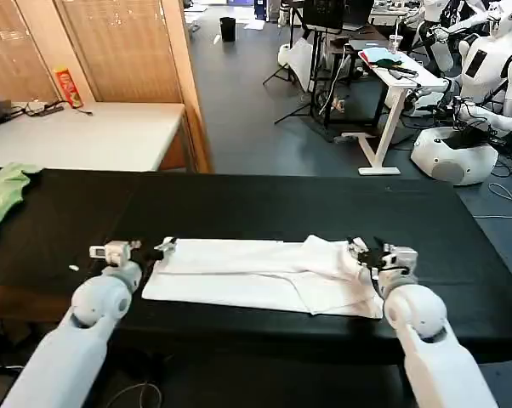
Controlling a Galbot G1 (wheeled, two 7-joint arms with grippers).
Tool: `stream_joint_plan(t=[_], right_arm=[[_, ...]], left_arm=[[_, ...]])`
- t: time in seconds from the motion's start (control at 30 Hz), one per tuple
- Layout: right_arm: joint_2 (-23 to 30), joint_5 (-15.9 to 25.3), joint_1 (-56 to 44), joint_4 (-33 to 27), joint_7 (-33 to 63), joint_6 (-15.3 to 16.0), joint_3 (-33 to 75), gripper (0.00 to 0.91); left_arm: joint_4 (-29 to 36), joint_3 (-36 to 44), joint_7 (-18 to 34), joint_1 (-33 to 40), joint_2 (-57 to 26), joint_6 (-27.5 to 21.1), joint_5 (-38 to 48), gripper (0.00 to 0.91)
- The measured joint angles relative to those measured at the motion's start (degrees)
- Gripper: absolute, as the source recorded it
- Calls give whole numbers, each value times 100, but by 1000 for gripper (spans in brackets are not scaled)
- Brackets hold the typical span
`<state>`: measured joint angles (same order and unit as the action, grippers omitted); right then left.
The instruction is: Fold and organize the clothes.
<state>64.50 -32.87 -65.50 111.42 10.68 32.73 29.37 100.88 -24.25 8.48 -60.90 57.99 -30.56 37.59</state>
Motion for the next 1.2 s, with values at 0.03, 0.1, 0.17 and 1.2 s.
stream_joint_plan(t=[0.03,0.1,0.17,1.2], right_arm=[[-30,-32,-64,84,-11,1,50,878],[-75,-89,-178,255,-32,1,129,878],[-118,-135,-288,410,-38,1,229,878],[-207,-448,-1215,1784,-224,-98,1297,878]], left_arm=[[96,-52,-5,-87,21,10,5,878],[279,-145,-25,-269,77,24,2,878],[433,-238,-61,-444,138,39,-37,878],[382,-662,-606,-1262,635,325,-859,0]])
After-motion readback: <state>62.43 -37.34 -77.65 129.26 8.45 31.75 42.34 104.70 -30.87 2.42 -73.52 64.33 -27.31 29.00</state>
